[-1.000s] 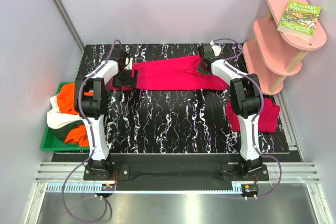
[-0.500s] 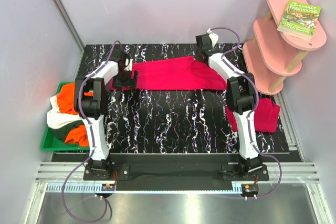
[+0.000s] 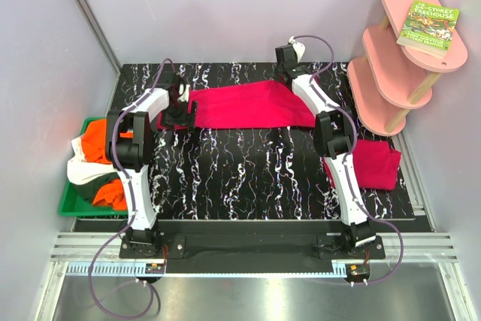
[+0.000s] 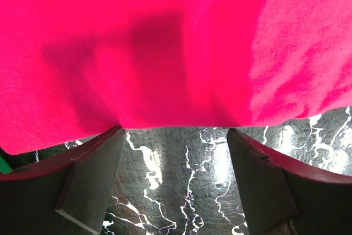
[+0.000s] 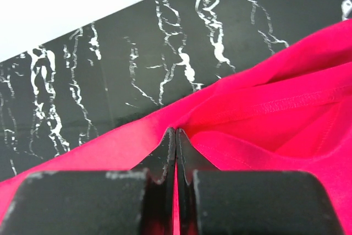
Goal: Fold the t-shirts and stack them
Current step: Fold the other side of the tshirt into a rectangle
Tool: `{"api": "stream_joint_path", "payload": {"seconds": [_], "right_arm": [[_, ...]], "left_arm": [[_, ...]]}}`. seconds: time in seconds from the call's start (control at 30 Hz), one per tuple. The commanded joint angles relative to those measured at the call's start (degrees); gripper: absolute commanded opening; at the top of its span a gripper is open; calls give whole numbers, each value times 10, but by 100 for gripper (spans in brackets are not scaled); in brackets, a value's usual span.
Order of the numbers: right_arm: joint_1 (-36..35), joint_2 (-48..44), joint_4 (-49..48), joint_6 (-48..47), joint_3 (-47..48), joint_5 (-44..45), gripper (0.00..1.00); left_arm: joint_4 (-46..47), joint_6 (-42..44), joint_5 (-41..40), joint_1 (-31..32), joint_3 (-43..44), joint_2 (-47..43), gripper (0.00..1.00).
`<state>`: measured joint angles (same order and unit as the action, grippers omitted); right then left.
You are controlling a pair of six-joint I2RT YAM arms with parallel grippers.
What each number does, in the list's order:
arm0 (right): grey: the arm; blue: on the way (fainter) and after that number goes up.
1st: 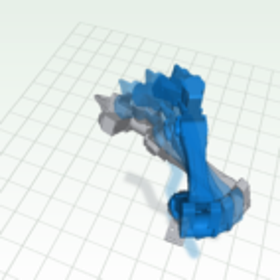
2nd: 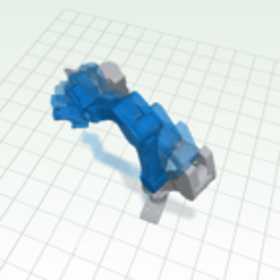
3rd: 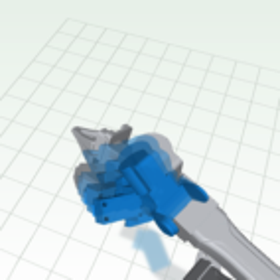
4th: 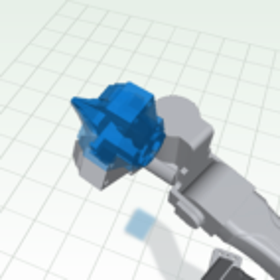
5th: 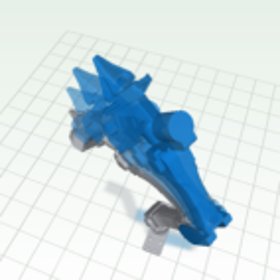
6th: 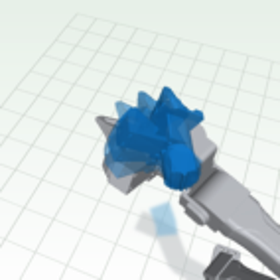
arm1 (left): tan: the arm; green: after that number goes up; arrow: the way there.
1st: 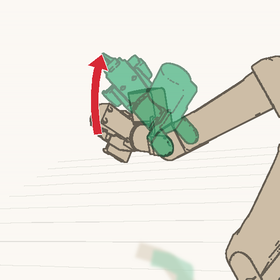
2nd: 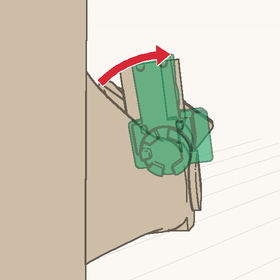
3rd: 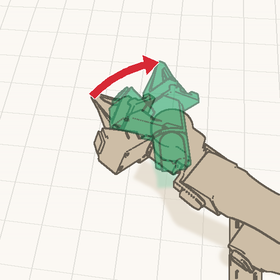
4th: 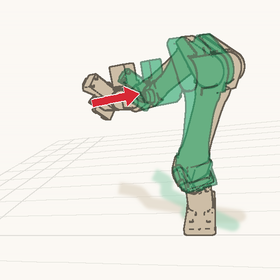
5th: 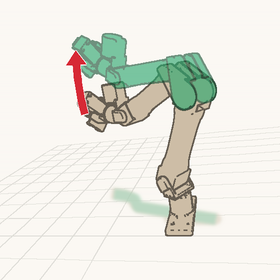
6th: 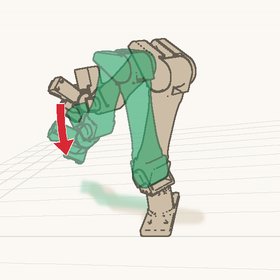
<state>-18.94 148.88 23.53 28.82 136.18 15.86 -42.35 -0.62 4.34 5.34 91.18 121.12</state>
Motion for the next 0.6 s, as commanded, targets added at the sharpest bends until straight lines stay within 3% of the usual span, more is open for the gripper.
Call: {"api": "stream_joint_path", "payload": {"seconds": [0.0, 0.23, 0.27, 0.3, 0.33, 0.4, 0.43, 0.53, 0.57], "right_arm": [[-8, 25, 0, -14, 52, -22, 0], [-8, 57, 16, -16, 78, -71, 3], [-8, 59, 20, -13, 79, -73, 10], [-8, 58, 21, -14, 78, -74, 21], [-8, 56, 21, -14, 71, -70, 38], [-9, 41, 20, -15, 63, -48, 53], [-9, 33, 17, -18, 54, -31, 66], [-9, -7, -6, -25, 31, -13, 90], [-9, -28, -15, -27, 26, -10, 93]], "left_arm": [[1, 2, 24, 1, -23, -9, 83], [2, 2, 30, 1, -26, -9, 82], [2, 2, 29, 2, -27, -9, 83], [2, 2, 30, 2, -27, -10, 82], [2, 2, 30, 2, -28, -10, 83], [5, 2, 33, 4, -32, -14, 83], [7, 2, 35, 5, -35, -17, 83], [22, 2, 32, 9, -49, -32, 83], [29, 2, 30, 10, -53, -35, 83]]}}
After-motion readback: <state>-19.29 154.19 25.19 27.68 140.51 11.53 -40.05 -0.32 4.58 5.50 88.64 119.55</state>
